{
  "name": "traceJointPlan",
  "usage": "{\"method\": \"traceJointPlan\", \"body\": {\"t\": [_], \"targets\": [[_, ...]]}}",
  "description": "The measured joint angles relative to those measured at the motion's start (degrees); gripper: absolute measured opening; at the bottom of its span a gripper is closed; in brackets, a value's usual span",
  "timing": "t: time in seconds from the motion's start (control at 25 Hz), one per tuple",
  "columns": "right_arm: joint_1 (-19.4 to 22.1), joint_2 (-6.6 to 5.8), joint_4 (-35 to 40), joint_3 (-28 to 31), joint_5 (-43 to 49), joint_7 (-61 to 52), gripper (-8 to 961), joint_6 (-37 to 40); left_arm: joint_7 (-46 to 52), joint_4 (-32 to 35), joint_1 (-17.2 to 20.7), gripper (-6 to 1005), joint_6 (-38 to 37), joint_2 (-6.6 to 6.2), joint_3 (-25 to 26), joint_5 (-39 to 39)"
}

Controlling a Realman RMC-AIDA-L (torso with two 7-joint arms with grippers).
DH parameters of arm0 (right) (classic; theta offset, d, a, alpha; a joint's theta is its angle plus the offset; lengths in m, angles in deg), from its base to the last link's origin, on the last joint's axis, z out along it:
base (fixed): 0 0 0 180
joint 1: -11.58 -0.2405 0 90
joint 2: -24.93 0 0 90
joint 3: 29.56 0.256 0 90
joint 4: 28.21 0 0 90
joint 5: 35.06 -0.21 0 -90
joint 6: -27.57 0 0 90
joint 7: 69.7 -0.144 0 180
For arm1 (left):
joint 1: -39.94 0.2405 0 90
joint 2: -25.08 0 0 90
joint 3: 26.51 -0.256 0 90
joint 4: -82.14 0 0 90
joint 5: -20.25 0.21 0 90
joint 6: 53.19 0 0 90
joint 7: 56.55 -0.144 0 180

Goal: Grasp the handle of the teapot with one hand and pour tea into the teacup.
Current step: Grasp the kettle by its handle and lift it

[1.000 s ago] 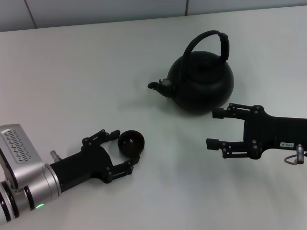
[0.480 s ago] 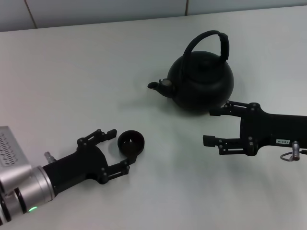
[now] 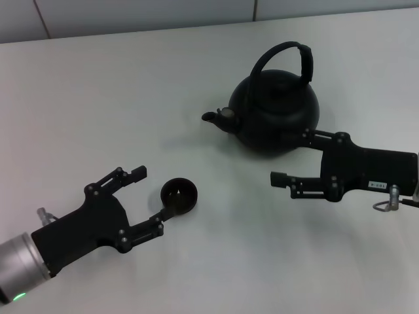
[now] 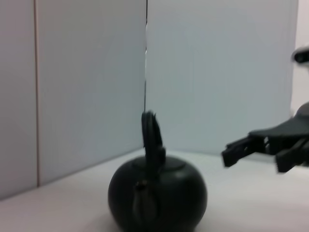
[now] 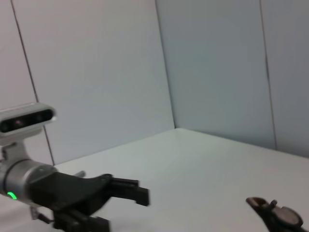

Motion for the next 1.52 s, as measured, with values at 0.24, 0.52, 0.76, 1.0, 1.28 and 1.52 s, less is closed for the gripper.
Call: {"method": "traceJointPlan", "body": {"t": [0.24, 0.52, 0.76, 1.0, 1.28, 1.52], "targets": [[-0.7, -0.01, -1.4, 0.2, -1.0, 1.3, 827, -2.1, 0.2, 0.9, 1.1, 823, -5.7, -0.34, 0.1, 0.0], [-2.5, -0.05, -3.9, 0.0, -2.6, 2.3, 827, -4.5, 3.8, 6.9, 2.9, 821, -20.7, -0.49, 0.0, 0.0], [-2.6, -0.20, -3.7, 0.2, -4.6, 1.3, 826, -4.8, 17.3, 20.8, 2.5, 820, -23.3, -3.69, -0.8, 0.5], [-2.0, -0.20, -3.6, 0.2, -10.2, -1.6, 826, -6.7, 26.4, 27.9, 0.7, 819, -20.1, -9.99, 0.7, 4.2], [-1.4, 0.00, -4.9, 0.2, -15.4, -1.9, 826, -11.6, 38.0, 32.3, -2.3, 818, -17.3, -12.44, 3.0, 17.8], [-2.5, 0.12, -7.7, 0.2, -17.5, -1.8, 826, -16.3, 47.3, 38.4, -2.3, 818, -17.3, -12.35, 4.8, 24.1]]}}
